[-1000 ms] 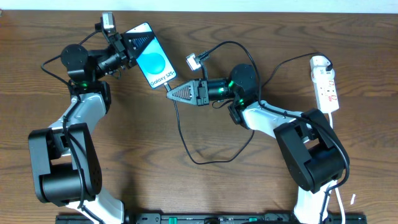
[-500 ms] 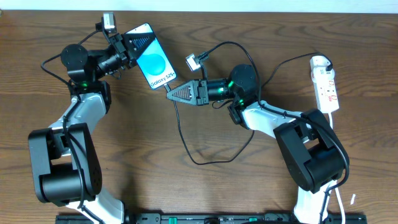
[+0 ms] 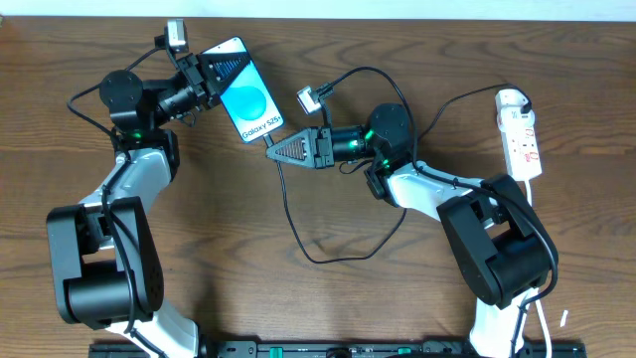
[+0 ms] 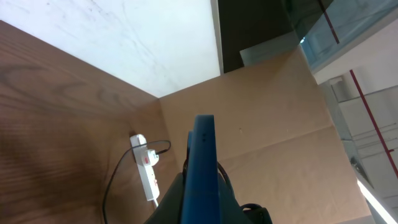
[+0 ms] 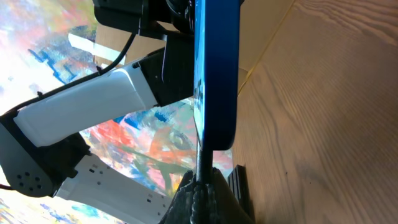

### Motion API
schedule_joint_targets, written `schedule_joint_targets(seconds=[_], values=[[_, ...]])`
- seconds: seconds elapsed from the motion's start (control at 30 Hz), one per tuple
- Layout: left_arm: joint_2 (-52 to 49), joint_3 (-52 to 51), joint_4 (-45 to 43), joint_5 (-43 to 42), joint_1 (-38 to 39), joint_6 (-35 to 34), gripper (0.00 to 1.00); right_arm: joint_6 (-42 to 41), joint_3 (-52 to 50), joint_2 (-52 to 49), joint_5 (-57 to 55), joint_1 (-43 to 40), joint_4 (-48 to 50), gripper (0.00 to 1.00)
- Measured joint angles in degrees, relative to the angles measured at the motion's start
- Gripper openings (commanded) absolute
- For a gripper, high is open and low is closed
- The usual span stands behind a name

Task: Plug charger to phone and switch on socket
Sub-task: 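Hold the plug pressed into the phone with the right gripper, then open the right gripper and withdraw it toward the power strip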

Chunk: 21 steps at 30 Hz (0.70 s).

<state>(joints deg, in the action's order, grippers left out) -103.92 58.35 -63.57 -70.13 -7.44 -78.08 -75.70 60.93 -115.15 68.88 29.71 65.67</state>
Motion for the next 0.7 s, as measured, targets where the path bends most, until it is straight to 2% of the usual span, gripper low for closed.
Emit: schedule_joint_targets(seconds=[0.1,0.2,0.27,0.33,0.37,0.4,0.7], values=[[0.00,0.00,-0.02,0.00,0.00,0.07,0.07,0.00,-0.02,0.00,0.00,0.00,0.00,0.02],[0.00,0.00,-0.02,-0.02,0.02,0.17,0.07,-0.04,-0.02,0.00,-0.22,0.00,0.15,0.23],[0.00,0.00,0.11,-1.57,0.44,0.35,0.07,-0.24,0.11,0.00,-2.34,-0.02,0.50,0.43],[0.00,0.00,0.13,-2.64,1.22,0.39,0.08,-0.20,0.15,0.00,-3.78,-0.13,0.59,0.71],[0.00,0.00,0.11,-3.28,1.62,0.39,0.07,-0.37,0.15,0.00,-4.13,-0.15,0.50,0.89],[0.00,0.00,0.13,-3.76,1.97,0.39,0.07,-0.33,0.15,0.00,-4.57,-0.15,0.61,0.97],[0.00,0.00,0.13,-4.74,-2.27,0.39,0.08,-0.39,0.20,0.00,-2.75,-0.17,0.59,0.99]])
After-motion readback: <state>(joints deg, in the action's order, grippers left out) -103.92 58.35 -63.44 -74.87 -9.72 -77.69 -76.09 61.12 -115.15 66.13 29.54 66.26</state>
